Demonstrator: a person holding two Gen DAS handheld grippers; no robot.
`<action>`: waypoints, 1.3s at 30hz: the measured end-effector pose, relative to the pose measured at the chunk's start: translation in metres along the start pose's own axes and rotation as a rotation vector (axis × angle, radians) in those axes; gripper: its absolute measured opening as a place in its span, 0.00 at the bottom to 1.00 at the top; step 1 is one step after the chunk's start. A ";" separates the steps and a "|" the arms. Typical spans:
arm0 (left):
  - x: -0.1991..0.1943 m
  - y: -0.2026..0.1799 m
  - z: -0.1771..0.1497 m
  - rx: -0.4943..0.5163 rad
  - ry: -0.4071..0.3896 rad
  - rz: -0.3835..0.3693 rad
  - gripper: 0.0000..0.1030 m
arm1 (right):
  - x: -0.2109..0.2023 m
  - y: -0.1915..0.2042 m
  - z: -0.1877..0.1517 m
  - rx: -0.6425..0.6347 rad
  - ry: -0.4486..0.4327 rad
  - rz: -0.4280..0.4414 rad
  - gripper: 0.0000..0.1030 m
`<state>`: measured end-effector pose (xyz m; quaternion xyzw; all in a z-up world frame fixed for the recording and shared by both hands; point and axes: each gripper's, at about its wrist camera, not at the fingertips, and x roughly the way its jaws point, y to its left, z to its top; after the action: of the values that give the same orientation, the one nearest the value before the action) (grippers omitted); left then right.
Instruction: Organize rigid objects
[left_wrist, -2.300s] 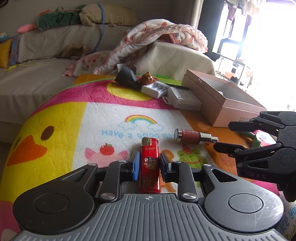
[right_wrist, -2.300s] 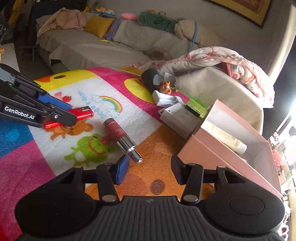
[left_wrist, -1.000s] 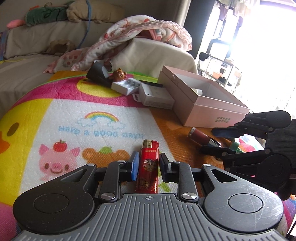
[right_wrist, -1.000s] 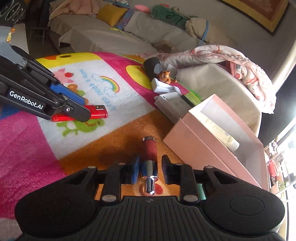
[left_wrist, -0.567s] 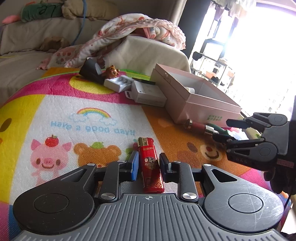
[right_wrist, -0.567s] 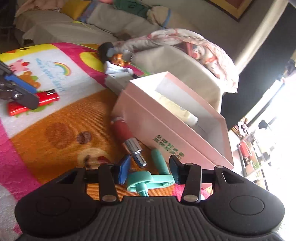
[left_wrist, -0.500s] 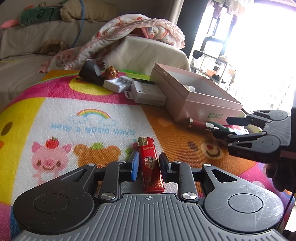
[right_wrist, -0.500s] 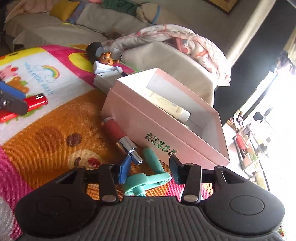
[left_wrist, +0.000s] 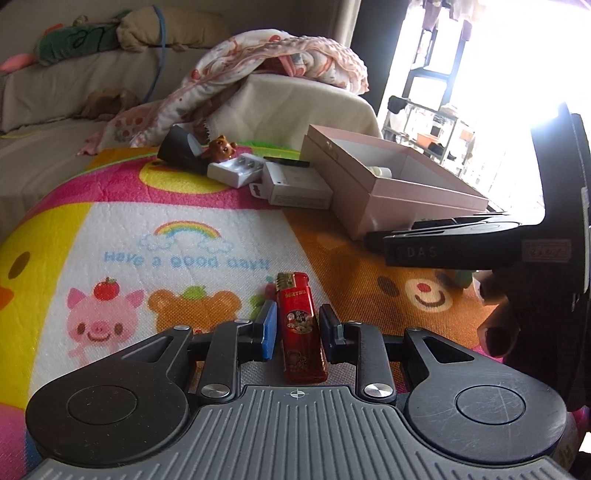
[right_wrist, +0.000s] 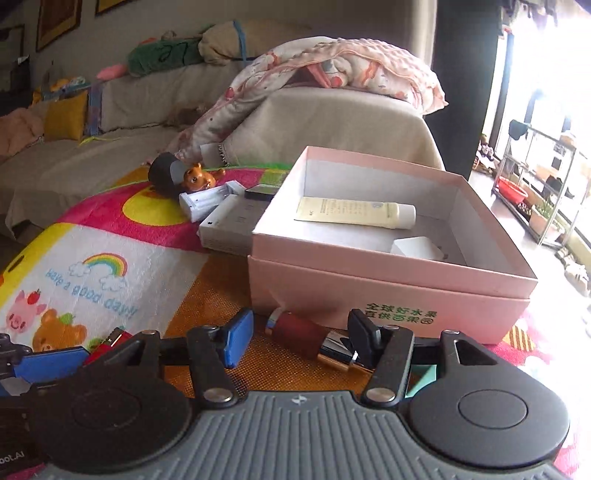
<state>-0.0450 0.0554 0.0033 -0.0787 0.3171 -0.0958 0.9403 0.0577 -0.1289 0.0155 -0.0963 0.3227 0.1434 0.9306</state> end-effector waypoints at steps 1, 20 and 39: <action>0.000 0.001 0.000 -0.004 0.000 -0.002 0.27 | 0.003 0.004 -0.001 -0.024 0.004 -0.007 0.53; 0.000 -0.002 -0.001 -0.008 -0.001 0.012 0.27 | -0.051 -0.003 -0.044 -0.234 -0.048 0.028 0.72; 0.000 -0.002 -0.001 -0.011 -0.004 0.014 0.27 | -0.035 -0.028 -0.036 -0.092 0.028 -0.127 0.68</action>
<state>-0.0461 0.0530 0.0030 -0.0820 0.3162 -0.0873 0.9411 0.0201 -0.1718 0.0117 -0.1610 0.3219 0.0976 0.9279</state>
